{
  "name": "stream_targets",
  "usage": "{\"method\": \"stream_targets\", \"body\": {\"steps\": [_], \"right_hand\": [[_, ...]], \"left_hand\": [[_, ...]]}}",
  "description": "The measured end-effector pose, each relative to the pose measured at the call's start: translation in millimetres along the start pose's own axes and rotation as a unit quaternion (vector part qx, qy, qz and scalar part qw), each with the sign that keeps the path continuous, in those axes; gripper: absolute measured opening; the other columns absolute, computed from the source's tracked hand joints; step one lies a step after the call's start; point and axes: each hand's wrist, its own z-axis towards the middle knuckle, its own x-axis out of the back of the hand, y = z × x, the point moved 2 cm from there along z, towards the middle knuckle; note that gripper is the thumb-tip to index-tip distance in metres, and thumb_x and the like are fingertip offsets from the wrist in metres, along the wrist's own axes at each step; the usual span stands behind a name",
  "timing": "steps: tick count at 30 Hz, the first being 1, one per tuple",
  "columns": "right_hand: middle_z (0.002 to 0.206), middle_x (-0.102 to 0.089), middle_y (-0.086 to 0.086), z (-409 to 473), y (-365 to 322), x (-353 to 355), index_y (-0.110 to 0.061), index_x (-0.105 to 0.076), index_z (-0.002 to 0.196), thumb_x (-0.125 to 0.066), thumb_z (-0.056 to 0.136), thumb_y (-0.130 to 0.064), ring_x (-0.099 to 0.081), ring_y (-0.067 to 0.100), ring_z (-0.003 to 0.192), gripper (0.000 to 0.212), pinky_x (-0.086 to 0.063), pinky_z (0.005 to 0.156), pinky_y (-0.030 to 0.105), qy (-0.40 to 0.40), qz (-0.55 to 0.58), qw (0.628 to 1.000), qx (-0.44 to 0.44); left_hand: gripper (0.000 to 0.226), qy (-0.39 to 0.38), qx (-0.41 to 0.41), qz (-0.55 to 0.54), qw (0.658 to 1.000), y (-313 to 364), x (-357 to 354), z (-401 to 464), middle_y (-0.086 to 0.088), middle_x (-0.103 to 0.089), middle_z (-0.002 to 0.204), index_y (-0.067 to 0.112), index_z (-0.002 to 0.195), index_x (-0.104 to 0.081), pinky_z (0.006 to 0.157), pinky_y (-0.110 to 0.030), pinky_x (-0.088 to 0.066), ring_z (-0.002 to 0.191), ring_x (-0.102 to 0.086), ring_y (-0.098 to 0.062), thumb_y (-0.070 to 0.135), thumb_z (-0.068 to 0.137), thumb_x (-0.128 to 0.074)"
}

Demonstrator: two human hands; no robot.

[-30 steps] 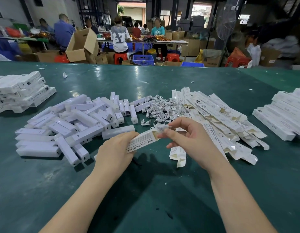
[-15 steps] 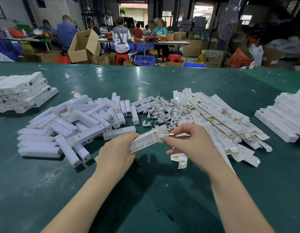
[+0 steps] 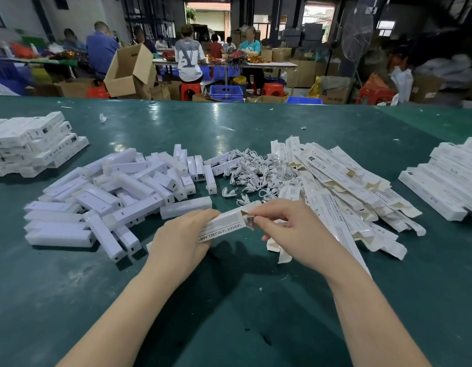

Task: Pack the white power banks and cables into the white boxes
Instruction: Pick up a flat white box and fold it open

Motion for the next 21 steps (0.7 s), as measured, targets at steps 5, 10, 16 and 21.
{"method": "stream_targets", "body": {"steps": [5,10,16,21], "right_hand": [[0.071,-0.073,-0.008,-1.1,1.0,-3.6,-0.042,-0.077,0.071,-0.076,0.082,-0.024,-0.056,0.004,0.061,0.022,-0.046,0.062,0.025,0.047,0.036,0.998,-0.018],[0.074,-0.072,-0.010,0.9,2.8,-5.9,-0.027,-0.071,0.084,-0.070,0.088,-0.020,-0.070,0.007,0.065,0.008,-0.058,0.069,0.030,0.085,0.078,0.993,-0.034],[0.094,-0.074,0.005,1.9,1.1,-9.2,-0.018,-0.074,0.100,-0.057,0.091,0.006,-0.075,0.018,0.085,0.031,-0.059,0.081,0.030,0.049,0.220,0.974,-0.026],[0.091,-0.067,-0.005,-0.4,0.1,-16.0,-0.034,-0.075,0.082,-0.073,0.086,-0.010,-0.068,0.007,0.073,0.024,-0.054,0.073,0.019,0.155,0.069,0.983,0.063]], "left_hand": [[0.049,-0.001,-0.007,-0.036,0.999,4.4,-0.3,-0.4,0.017,-0.068,0.099,0.042,0.113,-0.062,0.070,-0.033,-0.051,0.090,-0.062,-0.016,0.010,0.076,-0.067],[0.046,0.015,0.010,-0.034,0.999,5.6,0.1,0.0,0.016,-0.068,0.098,0.041,0.112,-0.062,0.068,-0.031,-0.049,0.089,-0.061,-0.017,0.011,0.077,-0.066],[0.036,0.040,0.034,-0.039,0.998,3.3,3.3,0.9,0.012,-0.066,0.088,0.041,0.112,-0.062,0.064,-0.032,-0.048,0.078,-0.058,-0.018,0.020,0.083,-0.065],[0.039,0.031,0.023,-0.045,0.998,5.8,3.8,0.0,0.014,-0.066,0.091,0.041,0.112,-0.062,0.067,-0.032,-0.050,0.081,-0.059,-0.017,0.017,0.082,-0.066]]}}
